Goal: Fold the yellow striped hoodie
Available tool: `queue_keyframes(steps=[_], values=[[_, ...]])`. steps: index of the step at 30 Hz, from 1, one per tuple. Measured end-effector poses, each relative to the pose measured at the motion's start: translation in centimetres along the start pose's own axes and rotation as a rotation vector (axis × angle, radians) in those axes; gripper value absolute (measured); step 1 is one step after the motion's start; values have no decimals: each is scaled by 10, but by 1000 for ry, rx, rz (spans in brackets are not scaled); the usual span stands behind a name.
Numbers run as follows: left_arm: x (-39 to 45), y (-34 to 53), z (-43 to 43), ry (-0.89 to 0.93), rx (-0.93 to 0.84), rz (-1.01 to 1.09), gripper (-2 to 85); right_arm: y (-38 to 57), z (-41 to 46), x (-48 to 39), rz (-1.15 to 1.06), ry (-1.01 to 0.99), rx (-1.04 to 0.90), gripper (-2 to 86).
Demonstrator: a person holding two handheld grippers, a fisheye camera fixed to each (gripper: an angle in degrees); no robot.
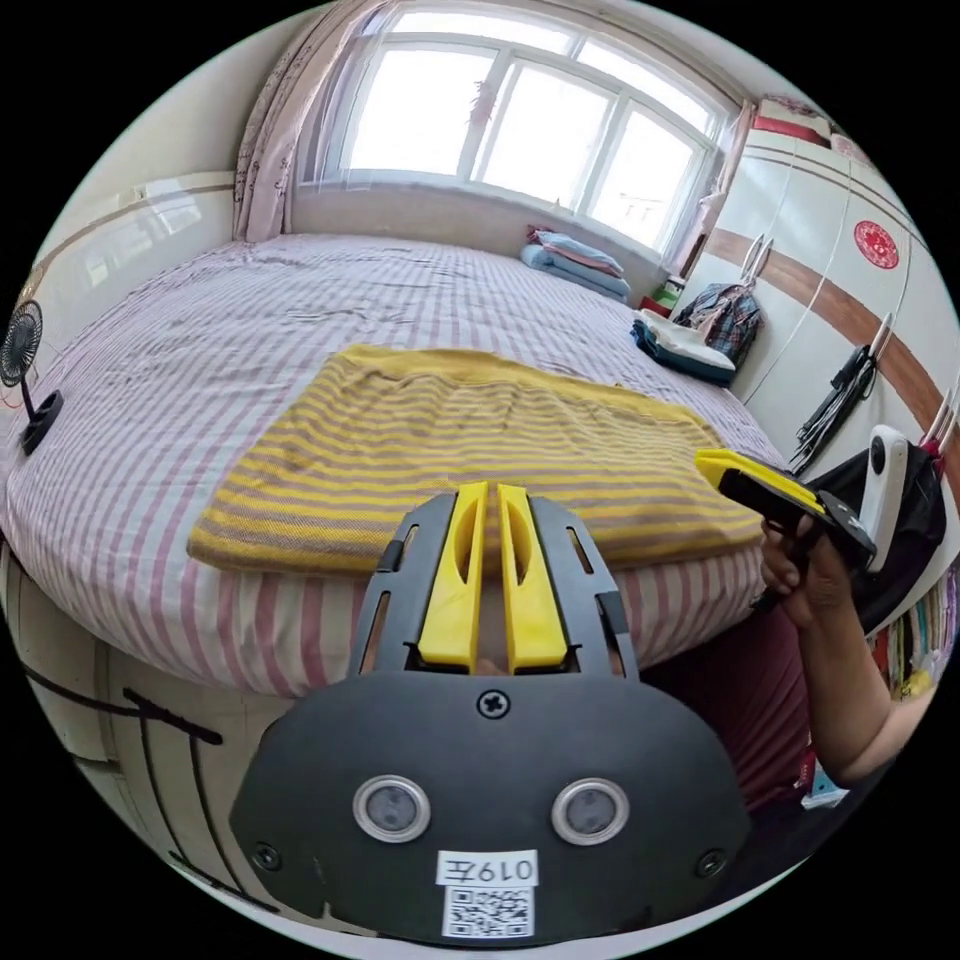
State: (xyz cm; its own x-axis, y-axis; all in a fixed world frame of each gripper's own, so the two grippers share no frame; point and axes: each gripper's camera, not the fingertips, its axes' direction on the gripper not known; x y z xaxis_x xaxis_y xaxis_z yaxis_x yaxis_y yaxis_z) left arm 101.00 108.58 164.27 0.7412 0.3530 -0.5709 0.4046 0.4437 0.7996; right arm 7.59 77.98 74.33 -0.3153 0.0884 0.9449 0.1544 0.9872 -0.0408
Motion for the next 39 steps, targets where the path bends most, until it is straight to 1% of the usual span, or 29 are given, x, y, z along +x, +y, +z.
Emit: queue_keyframes(steps=[4, 7, 11, 15, 19, 21, 25, 27, 29, 31, 33, 36, 39], values=[[-25, 6, -1, 32, 9, 0, 23, -15, 39, -25, -57, 18, -7, 19], [-56, 12, -21, 52, 61, -78, 31, -29, 50, -33, -73, -13, 45, 5], [-114, 37, -50, 111, 80, -278, 62, -58, 59, -32, -82, -117, 112, 31], [-185, 60, -68, 203, 90, -504, 77, -74, 69, -43, -133, -156, 156, 40], [-235, 64, -72, 190, 84, -646, 71, -83, 86, -47, -105, -216, 187, 41], [-265, 67, -69, 242, 96, -758, 69, -90, 95, -42, -93, -237, 180, 49], [-302, 76, -58, 346, 117, -911, 66, -116, 112, -19, -75, -308, 168, 98], [-320, 86, -52, 455, 197, -995, 65, -133, 123, -8, -74, -358, 149, 117], [-330, 87, -48, 490, 216, -1013, 65, -157, 143, 6, -67, -434, 126, 132], [-338, 85, -47, 483, 216, -1007, 66, -178, 163, 12, -71, -473, 90, 131], [-348, 80, -49, 444, 205, -979, 68, -202, 184, 13, -100, -483, 57, 114], [-363, 74, -57, 385, 201, -937, 75, -252, 222, 14, -171, -466, 4, 51], [-379, 69, -55, 406, 172, -903, 88, -315, 273, 37, -176, -538, -42, 66]])
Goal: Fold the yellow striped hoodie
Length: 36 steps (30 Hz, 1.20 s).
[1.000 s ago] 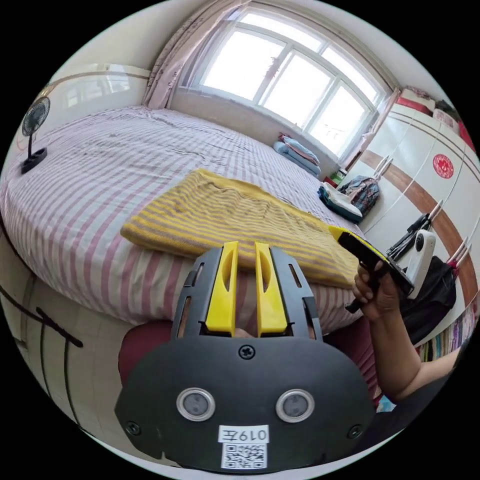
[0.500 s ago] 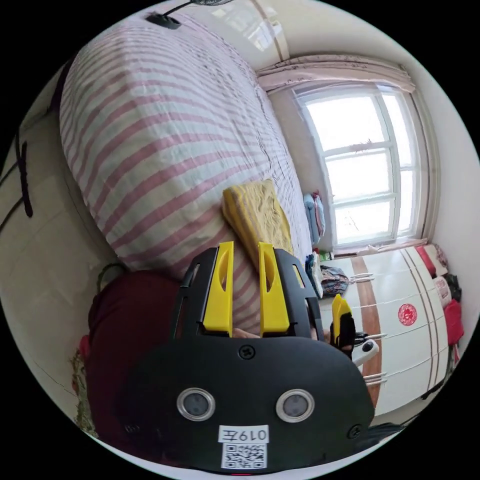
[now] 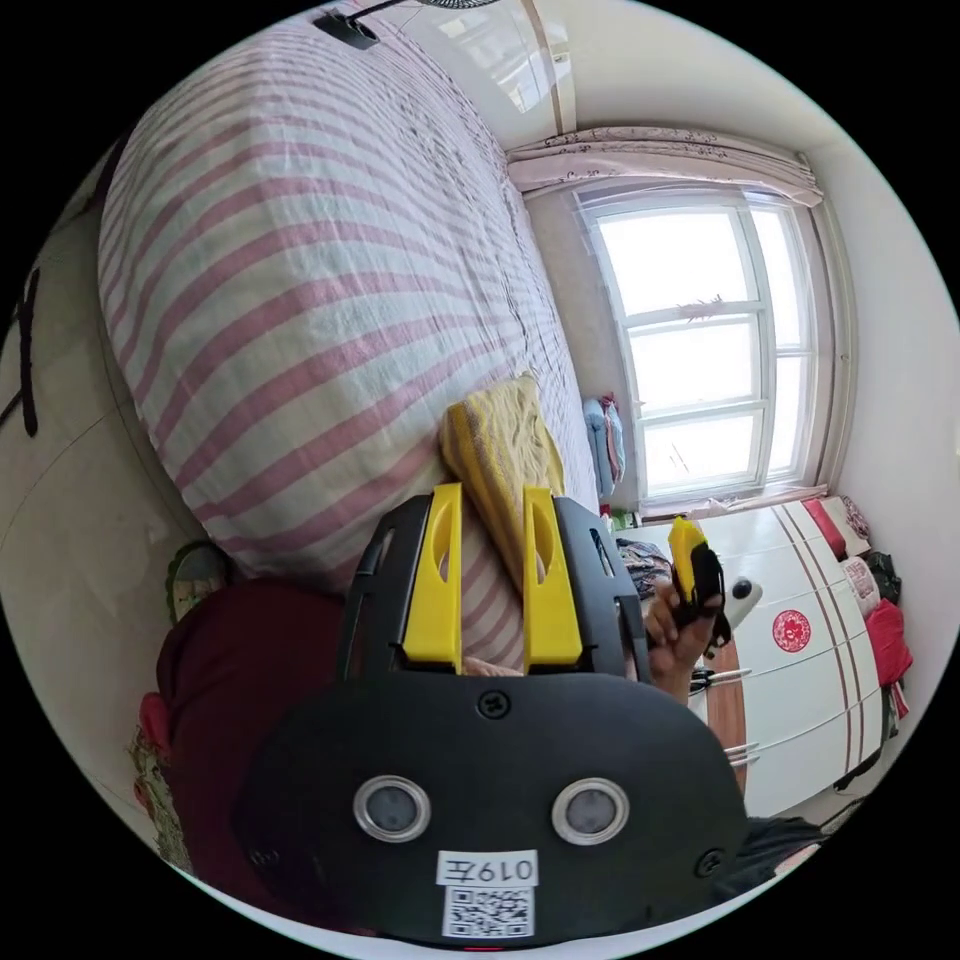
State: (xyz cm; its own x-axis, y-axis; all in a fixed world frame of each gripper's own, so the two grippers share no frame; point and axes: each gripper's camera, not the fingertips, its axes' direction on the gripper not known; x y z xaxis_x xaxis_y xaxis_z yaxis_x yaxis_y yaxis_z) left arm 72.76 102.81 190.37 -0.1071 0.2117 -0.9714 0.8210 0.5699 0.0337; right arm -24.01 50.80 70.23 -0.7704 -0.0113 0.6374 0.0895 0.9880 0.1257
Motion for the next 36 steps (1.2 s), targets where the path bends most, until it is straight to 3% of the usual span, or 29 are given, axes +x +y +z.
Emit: queue_keyframes(steps=[8, 20, 28, 36], values=[[-7, -27, 4, 42, -79, 109, 113, -179, 142, 178, -94, -241, -349, 110], [-21, -49, 6, 134, -107, 107, 120, -300, 400, 331, -225, -402, -966, 137], [-24, -54, 14, 211, -103, 120, 113, -342, 473, 388, -204, -669, -1008, 104], [-15, -44, 26, 191, -86, 153, 48, -364, 529, 414, -193, -736, -1053, 41]])
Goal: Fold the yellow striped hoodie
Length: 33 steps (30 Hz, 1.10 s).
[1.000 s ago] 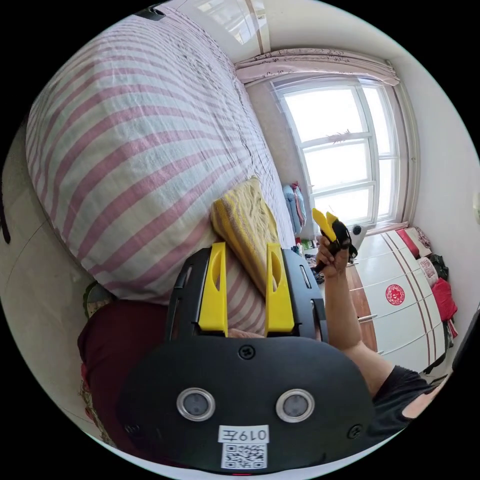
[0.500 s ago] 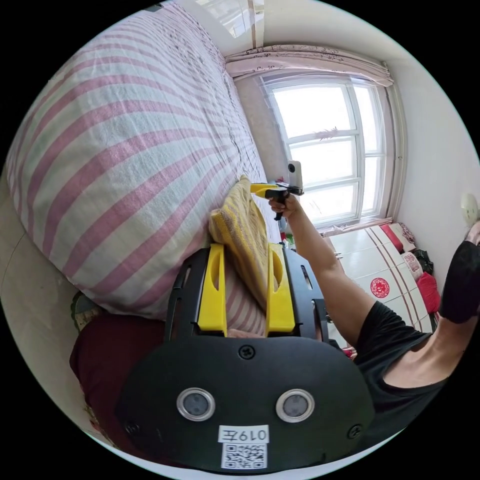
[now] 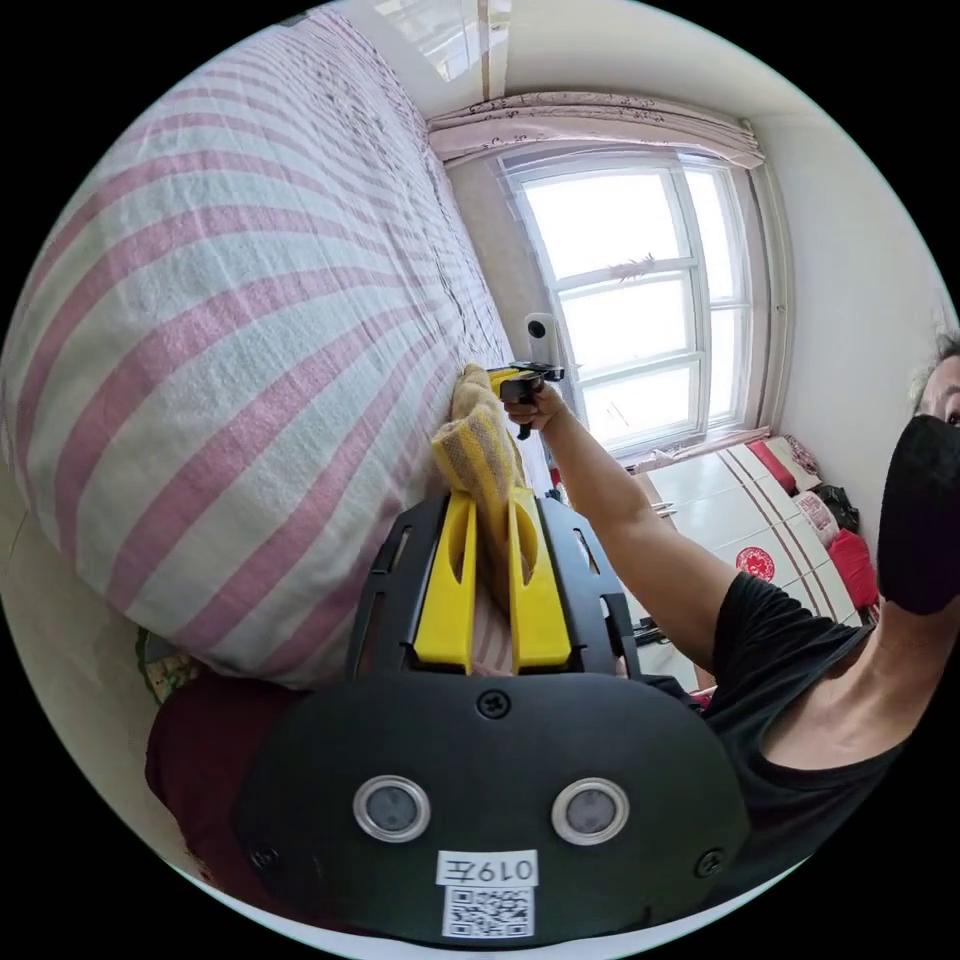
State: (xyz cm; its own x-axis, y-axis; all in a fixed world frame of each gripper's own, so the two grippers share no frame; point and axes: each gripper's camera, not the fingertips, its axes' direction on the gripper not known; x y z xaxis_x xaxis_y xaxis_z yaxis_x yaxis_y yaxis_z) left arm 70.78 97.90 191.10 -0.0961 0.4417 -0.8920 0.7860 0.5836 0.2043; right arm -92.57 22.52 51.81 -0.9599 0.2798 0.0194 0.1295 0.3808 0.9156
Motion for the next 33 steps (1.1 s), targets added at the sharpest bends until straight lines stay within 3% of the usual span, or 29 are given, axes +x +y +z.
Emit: queue_keyframes(steps=[6, 11, 23, 29, 33], values=[[57, 25, 16, -203, 20, 319, 28, -3, -12, -19, -225, 32, 53, 2], [78, 43, 27, -257, 12, 436, 23, 6, -19, -54, -362, 131, 76, -2], [95, 63, 51, -302, 8, 474, 22, -58, -16, -35, -219, 275, -26, 40], [97, 67, 60, -295, 7, 437, 23, -97, -30, -15, -116, 182, -111, 134], [99, 70, 66, -283, 3, 423, 23, -118, -33, -5, -101, 102, -176, 134]])
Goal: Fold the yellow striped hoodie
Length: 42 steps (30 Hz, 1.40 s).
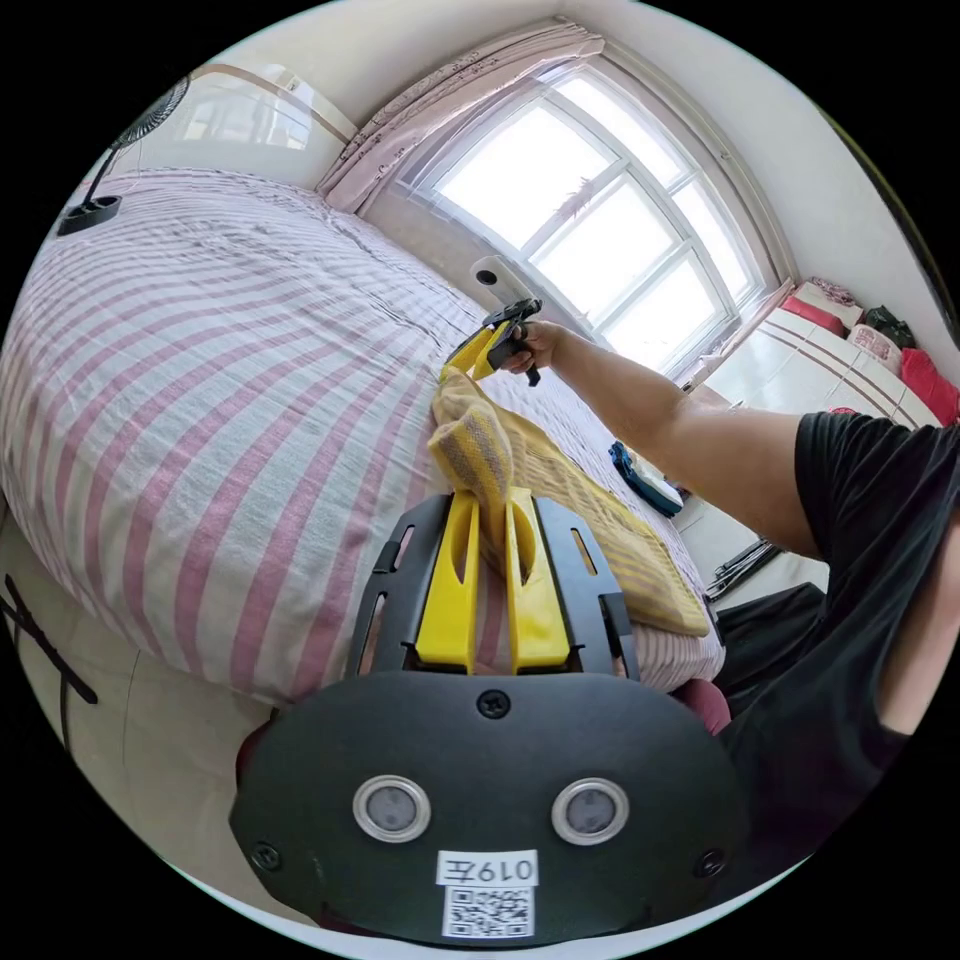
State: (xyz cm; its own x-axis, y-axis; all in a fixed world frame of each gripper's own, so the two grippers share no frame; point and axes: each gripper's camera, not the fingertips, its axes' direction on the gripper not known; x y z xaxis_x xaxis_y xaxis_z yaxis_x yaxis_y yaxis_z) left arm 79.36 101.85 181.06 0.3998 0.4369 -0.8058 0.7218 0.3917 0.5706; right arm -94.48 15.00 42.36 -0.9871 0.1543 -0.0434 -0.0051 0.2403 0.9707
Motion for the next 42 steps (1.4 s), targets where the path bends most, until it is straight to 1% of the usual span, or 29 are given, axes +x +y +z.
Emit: queue_keyframes(steps=[5, 9, 11, 15, 21, 28, 36, 40, 42], values=[[7, 3, 5, 15, 0, -10, 23, -25, 9, 9, -41, -117, -101, 111], [12, 5, 11, 30, -6, -21, 23, -38, 20, -4, -87, -150, -185, 90], [15, 6, 13, 35, -7, -28, 23, -42, 32, -16, -111, -151, -243, 66], [27, 12, 17, 27, 2, -27, 22, -35, 34, -34, -157, -155, -255, 48], [50, 27, 16, 27, 65, -18, 19, 10, 28, -77, -180, -121, -153, 43], [85, 44, 15, 73, 140, 47, 16, 84, 18, -178, -238, 35, -25, 39], [190, 58, 22, 48, 168, 206, 15, 206, 15, -328, -348, 273, 131, 39], [247, 62, 34, 87, 130, 271, 14, 297, 22, -409, -377, 355, 225, 38], [288, 64, 46, 107, 97, 332, 13, 342, 26, -443, -378, 393, 273, 38]])
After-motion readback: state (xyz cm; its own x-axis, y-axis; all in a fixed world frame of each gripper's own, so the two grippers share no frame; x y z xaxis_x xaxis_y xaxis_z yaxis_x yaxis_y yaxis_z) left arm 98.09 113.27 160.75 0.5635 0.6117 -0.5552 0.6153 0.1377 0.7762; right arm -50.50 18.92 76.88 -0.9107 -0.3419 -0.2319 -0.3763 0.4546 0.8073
